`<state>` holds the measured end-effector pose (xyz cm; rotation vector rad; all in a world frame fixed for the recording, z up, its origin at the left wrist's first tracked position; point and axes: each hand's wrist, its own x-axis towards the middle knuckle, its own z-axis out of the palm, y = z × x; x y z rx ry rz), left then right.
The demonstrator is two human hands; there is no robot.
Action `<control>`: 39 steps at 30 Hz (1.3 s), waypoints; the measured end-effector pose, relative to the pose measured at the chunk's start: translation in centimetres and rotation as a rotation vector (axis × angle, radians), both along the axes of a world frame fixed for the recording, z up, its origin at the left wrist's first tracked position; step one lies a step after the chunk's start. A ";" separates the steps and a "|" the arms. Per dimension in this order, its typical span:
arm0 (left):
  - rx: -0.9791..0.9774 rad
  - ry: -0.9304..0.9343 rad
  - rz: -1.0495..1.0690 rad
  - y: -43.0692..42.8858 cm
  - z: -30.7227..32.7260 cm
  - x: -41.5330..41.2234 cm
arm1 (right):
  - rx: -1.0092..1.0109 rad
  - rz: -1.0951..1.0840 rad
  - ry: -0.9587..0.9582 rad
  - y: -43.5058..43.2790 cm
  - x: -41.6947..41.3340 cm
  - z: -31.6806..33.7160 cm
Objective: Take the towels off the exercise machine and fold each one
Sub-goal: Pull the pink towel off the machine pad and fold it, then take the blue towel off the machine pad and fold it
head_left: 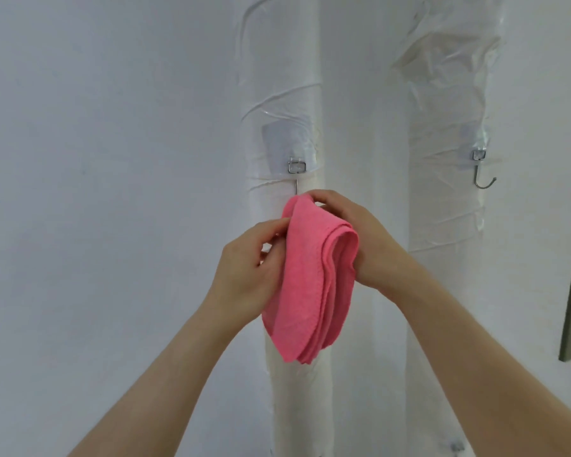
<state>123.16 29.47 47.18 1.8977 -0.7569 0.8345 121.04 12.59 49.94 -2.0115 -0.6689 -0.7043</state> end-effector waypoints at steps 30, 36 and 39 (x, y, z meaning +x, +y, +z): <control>0.130 0.353 -0.331 5.3 -11.9 -17.7 | -0.433 -0.619 0.257 6.2 -21.1 -12.2; 0.349 0.428 -0.464 2.0 -17.9 -24.2 | -0.609 -0.622 0.608 4.1 -28.5 -17.1; 0.560 0.520 -0.535 -0.3 -22.1 -28.3 | -0.596 -0.638 0.777 2.3 -33.6 -20.7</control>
